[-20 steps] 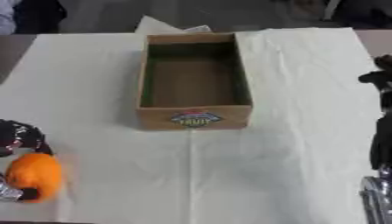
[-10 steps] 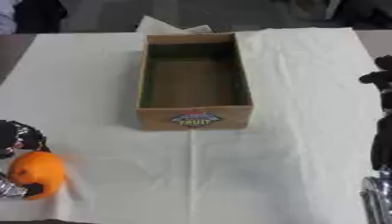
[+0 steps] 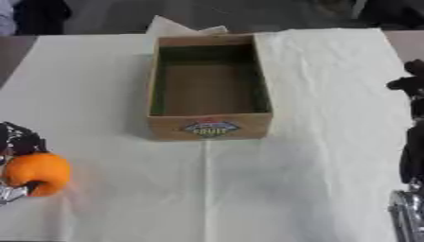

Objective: Pick up objects on the table and place them in the box.

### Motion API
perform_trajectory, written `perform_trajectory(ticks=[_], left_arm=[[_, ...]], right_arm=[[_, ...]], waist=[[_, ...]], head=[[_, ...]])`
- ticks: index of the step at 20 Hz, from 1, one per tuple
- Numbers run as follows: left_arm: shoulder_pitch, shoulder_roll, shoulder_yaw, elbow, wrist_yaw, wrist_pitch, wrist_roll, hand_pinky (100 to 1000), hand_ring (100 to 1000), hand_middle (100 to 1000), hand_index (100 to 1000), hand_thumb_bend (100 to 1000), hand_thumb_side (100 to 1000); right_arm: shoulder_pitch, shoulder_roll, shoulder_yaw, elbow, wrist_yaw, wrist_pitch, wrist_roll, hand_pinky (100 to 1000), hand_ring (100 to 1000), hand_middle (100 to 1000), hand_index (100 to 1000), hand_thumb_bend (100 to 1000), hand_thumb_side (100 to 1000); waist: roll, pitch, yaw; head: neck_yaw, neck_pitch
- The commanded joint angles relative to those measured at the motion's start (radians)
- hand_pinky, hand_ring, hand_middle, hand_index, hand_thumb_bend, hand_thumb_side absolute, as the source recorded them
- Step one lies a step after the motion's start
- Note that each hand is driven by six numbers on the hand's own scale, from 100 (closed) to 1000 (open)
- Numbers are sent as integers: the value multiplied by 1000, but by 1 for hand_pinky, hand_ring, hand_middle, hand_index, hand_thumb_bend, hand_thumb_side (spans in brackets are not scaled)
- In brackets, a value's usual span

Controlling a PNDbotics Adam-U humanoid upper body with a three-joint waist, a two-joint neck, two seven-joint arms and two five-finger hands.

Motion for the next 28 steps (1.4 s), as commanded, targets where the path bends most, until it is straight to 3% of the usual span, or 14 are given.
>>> perform_trajectory(ticks=[1, 10, 16, 20, 28], left_arm=[[-3, 42, 28, -17, 32, -244, -231, 412, 575, 488, 696, 100, 560], [-31, 46, 77, -2, 125, -244, -217, 393, 568, 482, 688, 100, 434], [-129, 23, 105, 61, 108, -237, -136, 388, 570, 479, 682, 100, 404], [-212, -14, 124, 109, 32, -231, -57, 403, 577, 480, 685, 100, 389], [-372, -104, 132, 181, -234, -209, 200, 414, 584, 487, 697, 100, 374]], right_arm=[[-7, -11, -1, -20, -3, 0, -1, 891, 964, 511, 742, 100, 850], [-7, -11, -3, -20, -2, -2, -3, 892, 964, 511, 741, 100, 850], [-11, -13, -6, -20, 0, -6, -7, 892, 963, 511, 741, 100, 848], [-16, -12, -5, -20, 3, -7, -5, 892, 965, 511, 742, 100, 849], [-33, -15, -5, -20, -5, -14, -9, 891, 961, 512, 741, 100, 848]], waist=[[2, -15, 1], [3, -14, 2], [6, -8, -5], [7, 1, -15], [13, 11, -42]], head=[[-4, -7], [-8, -10], [-12, -18], [-20, -25], [-7, -48]])
